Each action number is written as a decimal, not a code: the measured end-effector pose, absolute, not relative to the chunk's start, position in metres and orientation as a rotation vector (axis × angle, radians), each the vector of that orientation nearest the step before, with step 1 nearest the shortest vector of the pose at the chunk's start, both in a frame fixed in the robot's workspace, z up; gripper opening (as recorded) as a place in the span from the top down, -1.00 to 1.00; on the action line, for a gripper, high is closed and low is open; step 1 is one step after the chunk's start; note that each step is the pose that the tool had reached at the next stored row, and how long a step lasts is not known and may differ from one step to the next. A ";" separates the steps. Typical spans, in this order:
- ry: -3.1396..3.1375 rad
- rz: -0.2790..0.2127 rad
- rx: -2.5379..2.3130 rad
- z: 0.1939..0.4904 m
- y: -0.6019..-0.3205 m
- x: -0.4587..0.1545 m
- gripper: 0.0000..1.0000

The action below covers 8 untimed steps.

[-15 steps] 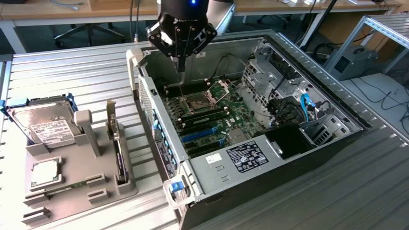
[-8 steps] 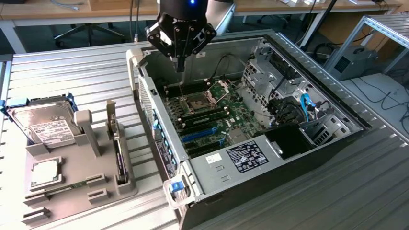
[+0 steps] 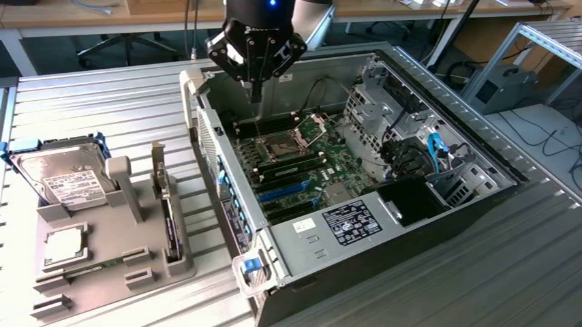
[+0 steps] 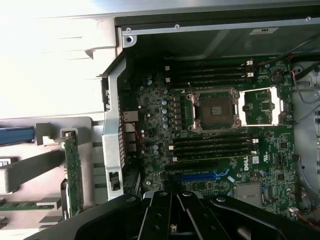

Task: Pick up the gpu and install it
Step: 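Reach for the gpu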

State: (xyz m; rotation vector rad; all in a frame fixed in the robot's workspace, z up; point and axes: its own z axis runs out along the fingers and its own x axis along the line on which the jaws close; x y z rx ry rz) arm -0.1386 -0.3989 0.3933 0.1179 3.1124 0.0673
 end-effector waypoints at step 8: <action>3.112 0.067 0.118 0.393 -0.399 -0.140 0.79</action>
